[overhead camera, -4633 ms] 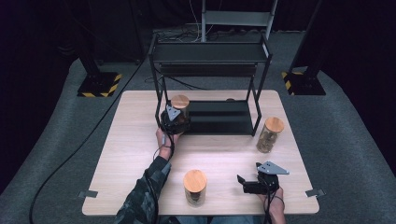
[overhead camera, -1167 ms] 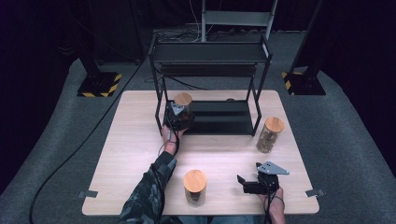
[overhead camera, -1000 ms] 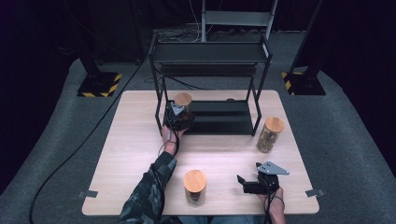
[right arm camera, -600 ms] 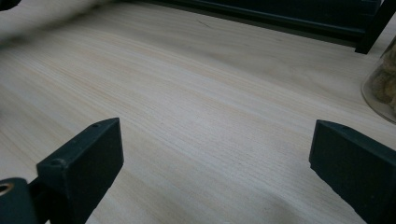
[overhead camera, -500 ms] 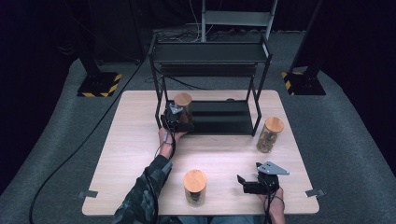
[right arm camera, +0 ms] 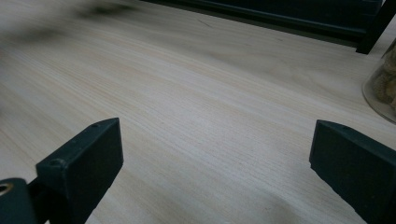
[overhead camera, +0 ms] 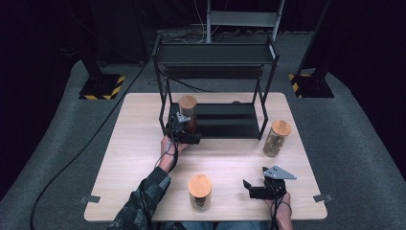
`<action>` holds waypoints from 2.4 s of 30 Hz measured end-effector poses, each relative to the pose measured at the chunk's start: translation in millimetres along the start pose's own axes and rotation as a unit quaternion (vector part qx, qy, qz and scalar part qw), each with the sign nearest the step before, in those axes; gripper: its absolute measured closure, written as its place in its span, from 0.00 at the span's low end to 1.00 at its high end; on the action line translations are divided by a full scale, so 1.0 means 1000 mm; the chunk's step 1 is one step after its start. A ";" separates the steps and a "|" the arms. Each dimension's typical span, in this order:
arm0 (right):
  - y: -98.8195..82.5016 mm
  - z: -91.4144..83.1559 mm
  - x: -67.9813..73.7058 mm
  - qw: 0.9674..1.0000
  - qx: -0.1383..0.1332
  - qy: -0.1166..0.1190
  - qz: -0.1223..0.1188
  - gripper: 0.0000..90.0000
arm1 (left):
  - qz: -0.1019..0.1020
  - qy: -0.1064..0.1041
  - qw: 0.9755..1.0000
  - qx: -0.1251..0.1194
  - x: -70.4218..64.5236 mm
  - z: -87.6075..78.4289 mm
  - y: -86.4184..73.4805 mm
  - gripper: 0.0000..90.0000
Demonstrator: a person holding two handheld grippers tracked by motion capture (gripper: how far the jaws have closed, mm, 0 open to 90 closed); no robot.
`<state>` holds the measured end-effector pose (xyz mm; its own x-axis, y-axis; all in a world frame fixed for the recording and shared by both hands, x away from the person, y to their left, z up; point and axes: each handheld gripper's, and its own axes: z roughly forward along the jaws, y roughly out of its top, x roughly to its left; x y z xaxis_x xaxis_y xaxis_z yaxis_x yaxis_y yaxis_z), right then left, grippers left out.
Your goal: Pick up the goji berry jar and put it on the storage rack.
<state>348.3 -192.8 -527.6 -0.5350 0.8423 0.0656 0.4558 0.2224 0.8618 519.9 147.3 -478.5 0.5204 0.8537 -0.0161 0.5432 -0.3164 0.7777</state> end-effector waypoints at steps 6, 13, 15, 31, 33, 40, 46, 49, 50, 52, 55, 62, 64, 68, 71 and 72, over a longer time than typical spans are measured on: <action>0.000 0.000 0.000 1.000 0.000 0.001 0.001 0.02 | 0.027 -0.019 0.999 0.015 -0.010 -0.022 -0.020 0.01; 0.000 0.000 0.000 1.000 0.002 0.001 0.000 0.02 | 0.024 -0.017 0.999 0.030 -0.004 -0.042 -0.054 0.01; 0.000 0.000 0.000 1.000 0.003 0.001 0.001 0.02 | 0.022 -0.011 0.999 0.037 -0.001 -0.048 -0.066 0.01; 0.001 0.001 0.000 1.000 0.006 0.001 0.003 0.02 | -0.033 0.043 0.996 0.066 0.009 -0.100 -0.141 0.00; 0.001 0.001 0.000 1.000 0.006 0.000 0.003 0.02 | -0.039 0.045 0.996 0.067 0.009 -0.105 -0.146 0.00; 0.001 0.002 -0.001 1.000 0.009 0.000 0.003 0.02 | -0.048 0.067 0.994 0.066 0.009 -0.115 -0.158 0.01; 0.001 0.002 0.000 1.000 0.010 -0.001 0.002 0.02 | -0.054 0.077 0.994 0.049 0.010 -0.118 -0.165 0.01; 0.001 0.002 0.000 1.000 0.011 0.000 0.003 0.02 | -0.056 0.079 0.994 0.047 0.010 -0.120 -0.166 0.00; 0.001 0.002 0.000 1.000 0.011 0.000 0.003 0.02 | -0.055 0.079 0.994 0.047 0.010 -0.120 -0.166 0.00; 0.001 0.002 0.000 1.000 0.013 0.000 0.003 0.02 | -0.056 0.079 0.994 0.047 0.010 -0.120 -0.166 0.00; 0.001 0.002 0.000 1.000 0.012 -0.001 0.003 0.02 | -0.056 0.079 0.994 0.047 0.010 -0.120 -0.166 0.00; 0.001 0.002 0.000 1.000 0.011 -0.004 0.004 0.02 | -0.057 0.082 0.994 0.047 0.009 -0.120 -0.167 0.00; 0.001 0.002 0.000 1.000 0.010 -0.005 0.005 0.02 | -0.058 0.082 0.994 0.047 0.009 -0.120 -0.167 0.00; 0.001 0.002 0.000 1.000 0.010 -0.005 0.005 0.02 | -0.058 0.082 0.994 0.047 0.009 -0.120 -0.167 0.00; 0.001 0.002 0.000 1.000 0.010 -0.006 0.005 0.02 | -0.058 0.082 0.994 0.047 0.009 -0.120 -0.167 0.00; 0.001 0.002 0.000 1.000 0.010 -0.006 0.005 0.02 | -0.058 0.082 0.994 0.047 0.009 -0.120 -0.167 0.00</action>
<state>350.0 -192.0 -527.9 -0.5220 0.8502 0.0683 0.4752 0.2234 0.8511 355.0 257.4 -532.7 0.3413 0.9399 0.0067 0.6558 -0.2433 0.7147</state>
